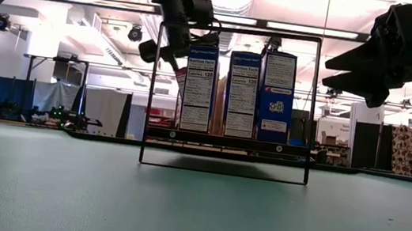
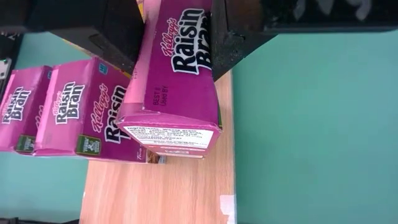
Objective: Stack cereal on shelf
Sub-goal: Put the pink cereal box on the shelf, then put the yellow cereal box on the shelf
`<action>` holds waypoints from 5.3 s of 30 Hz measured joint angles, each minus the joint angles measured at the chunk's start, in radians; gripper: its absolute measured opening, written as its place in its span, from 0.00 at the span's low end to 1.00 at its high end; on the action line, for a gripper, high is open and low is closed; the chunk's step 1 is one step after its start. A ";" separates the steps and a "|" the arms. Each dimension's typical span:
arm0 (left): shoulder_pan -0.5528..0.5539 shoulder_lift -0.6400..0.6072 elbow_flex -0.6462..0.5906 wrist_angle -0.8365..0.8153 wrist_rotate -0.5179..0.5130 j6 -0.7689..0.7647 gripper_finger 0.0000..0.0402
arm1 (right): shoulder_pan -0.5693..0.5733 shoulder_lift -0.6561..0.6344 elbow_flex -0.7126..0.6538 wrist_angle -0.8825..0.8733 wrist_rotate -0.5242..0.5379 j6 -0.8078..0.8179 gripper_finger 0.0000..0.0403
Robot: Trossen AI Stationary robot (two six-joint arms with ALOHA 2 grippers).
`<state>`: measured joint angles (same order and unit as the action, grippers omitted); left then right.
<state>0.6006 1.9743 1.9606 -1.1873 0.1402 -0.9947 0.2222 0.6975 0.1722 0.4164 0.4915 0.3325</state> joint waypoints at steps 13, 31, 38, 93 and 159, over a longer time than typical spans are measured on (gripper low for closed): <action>0.000 0.000 0.000 0.048 -0.072 -0.010 0.31 | 0.000 0.000 0.000 0.000 0.000 0.000 0.60; -0.005 0.141 0.123 0.005 -0.044 -0.010 0.31 | 0.000 0.000 0.000 0.000 0.000 0.000 0.60; -0.005 0.267 0.336 -0.167 -0.042 -0.010 0.31 | 0.000 0.000 0.000 0.000 0.000 0.000 0.60; -0.013 0.271 0.395 -0.156 0.003 0.043 0.64 | 0.000 0.000 0.000 0.000 0.000 0.000 0.60; -0.717 -0.575 -0.797 -0.021 -0.473 0.066 0.40 | 0.000 0.000 0.000 0.000 0.000 0.000 0.60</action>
<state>-0.1164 1.3998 1.1641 -1.2086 -0.3333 -0.9285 0.2222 0.6974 0.1725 0.4161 0.4915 0.3325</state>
